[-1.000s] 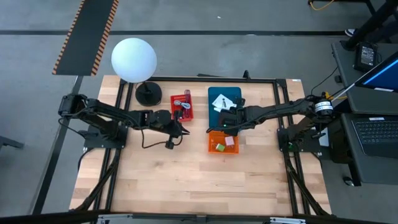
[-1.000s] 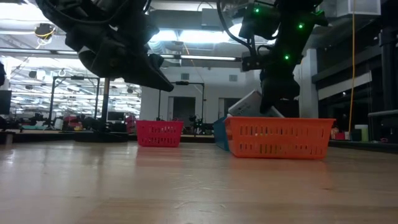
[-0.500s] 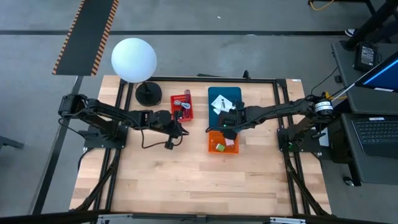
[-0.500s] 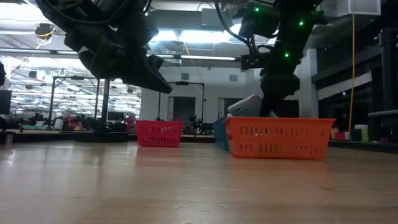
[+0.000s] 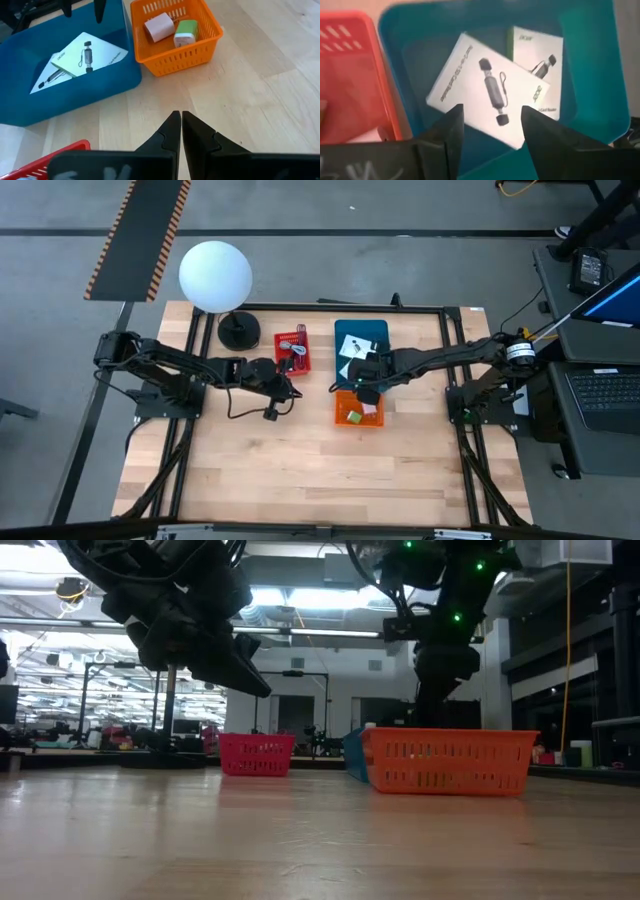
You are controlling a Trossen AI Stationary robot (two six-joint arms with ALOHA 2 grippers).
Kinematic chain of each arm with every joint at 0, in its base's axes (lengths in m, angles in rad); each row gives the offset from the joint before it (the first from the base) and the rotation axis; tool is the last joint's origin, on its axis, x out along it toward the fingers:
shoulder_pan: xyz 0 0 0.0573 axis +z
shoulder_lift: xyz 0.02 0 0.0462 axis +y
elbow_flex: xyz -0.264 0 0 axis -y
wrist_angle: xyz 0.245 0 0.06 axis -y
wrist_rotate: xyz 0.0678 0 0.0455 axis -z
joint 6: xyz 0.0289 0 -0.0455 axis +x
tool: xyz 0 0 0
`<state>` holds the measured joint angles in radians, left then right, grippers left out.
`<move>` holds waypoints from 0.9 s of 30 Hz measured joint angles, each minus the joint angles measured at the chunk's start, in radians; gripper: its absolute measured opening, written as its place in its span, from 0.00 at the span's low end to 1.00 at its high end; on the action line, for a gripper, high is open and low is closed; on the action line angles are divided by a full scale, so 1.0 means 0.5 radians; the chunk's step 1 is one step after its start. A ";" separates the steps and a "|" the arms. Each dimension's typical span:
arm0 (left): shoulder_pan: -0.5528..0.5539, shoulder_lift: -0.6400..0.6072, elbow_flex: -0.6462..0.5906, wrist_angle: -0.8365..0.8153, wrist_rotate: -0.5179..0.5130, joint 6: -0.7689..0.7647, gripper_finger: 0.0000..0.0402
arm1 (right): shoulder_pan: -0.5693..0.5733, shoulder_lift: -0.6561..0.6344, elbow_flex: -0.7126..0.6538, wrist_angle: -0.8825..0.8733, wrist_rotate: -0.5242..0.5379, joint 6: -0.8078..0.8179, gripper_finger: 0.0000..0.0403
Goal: Pick and place items into bin
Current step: Return to Home Position
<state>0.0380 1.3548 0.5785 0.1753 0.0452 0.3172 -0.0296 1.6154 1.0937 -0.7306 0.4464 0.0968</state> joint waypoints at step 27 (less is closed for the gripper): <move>0.653 -0.425 -0.344 0.442 0.381 -0.024 0.00 | 0.002 -0.708 -0.718 1.110 -0.045 -0.156 0.00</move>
<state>0.3643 1.1422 0.4066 0.3963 0.2357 0.3050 -0.0288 1.2613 0.7345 -0.1754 0.4239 0.0188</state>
